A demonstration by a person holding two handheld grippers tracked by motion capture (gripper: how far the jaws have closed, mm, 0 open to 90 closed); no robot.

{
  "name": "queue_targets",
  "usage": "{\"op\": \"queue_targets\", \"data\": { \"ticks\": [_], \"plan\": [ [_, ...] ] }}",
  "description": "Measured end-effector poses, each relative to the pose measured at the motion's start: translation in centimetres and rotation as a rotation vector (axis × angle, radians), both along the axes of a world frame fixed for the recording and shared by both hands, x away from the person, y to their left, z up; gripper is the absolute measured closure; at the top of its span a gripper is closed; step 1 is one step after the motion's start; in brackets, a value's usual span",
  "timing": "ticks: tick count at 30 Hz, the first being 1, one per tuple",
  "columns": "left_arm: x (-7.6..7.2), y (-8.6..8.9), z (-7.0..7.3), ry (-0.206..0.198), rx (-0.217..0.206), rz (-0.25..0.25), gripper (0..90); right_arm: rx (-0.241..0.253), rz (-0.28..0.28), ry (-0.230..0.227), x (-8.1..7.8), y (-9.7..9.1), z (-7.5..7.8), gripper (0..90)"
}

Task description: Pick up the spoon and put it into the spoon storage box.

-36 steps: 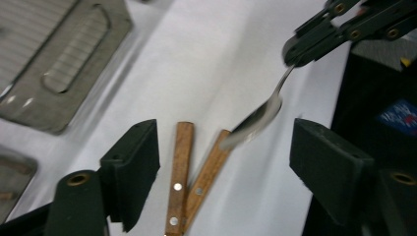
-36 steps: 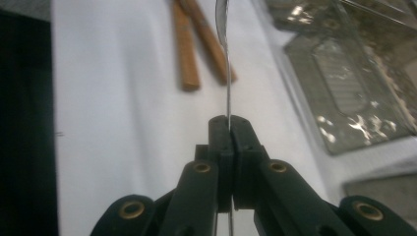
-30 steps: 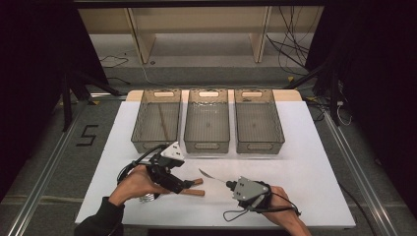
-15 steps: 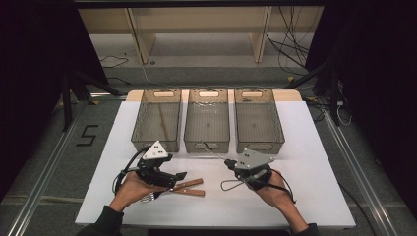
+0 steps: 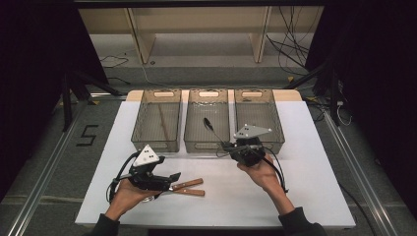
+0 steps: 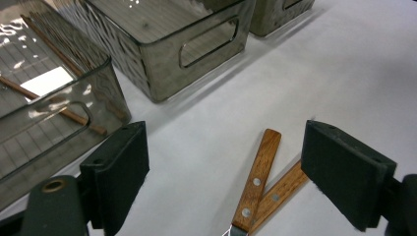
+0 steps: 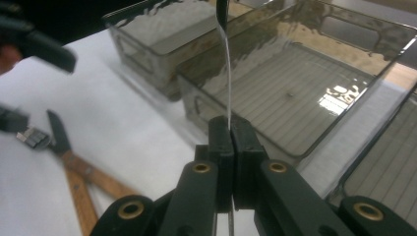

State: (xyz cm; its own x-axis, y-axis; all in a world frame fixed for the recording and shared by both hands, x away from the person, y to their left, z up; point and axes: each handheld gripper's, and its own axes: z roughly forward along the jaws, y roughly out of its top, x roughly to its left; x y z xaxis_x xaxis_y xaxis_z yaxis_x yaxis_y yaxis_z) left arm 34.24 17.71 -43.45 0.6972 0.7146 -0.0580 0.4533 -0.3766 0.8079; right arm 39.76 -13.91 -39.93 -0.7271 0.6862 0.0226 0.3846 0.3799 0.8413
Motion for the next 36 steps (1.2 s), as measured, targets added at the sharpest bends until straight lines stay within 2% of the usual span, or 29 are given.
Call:
{"op": "queue_targets", "data": {
  "ticks": [5, 9, 13, 23, 33, 36],
  "plan": [
    [0.1, 0.4, -0.1, 0.026, 0.019, 0.002, 17.8, 0.031, -0.056, 0.046, 1.9, 0.4, 0.4, 89.2],
    [0.0, 0.6, 0.1, 0.03, 0.018, -0.003, 17.8, 0.022, -0.083, 0.071, 3.2, 1.3, 0.5, 89.2],
    [0.1, 0.9, 0.2, 0.047, 0.038, -0.009, 17.5, 0.028, -0.107, 0.102, 4.7, 2.2, 0.7, 89.2],
    [0.2, 1.0, 0.0, 0.066, 0.042, -0.018, 17.5, -0.003, -0.146, 0.128, 7.9, 4.5, 0.5, 89.1],
    [0.3, 0.9, -0.2, 0.079, 0.076, -0.027, 17.5, -0.031, -0.179, 0.147, 10.1, 5.3, 0.1, 89.0],
    [0.4, 0.9, -0.2, 0.083, 0.074, -0.029, 17.5, -0.037, -0.187, 0.156, 10.7, 5.6, 0.2, 89.0]
  ]
}}
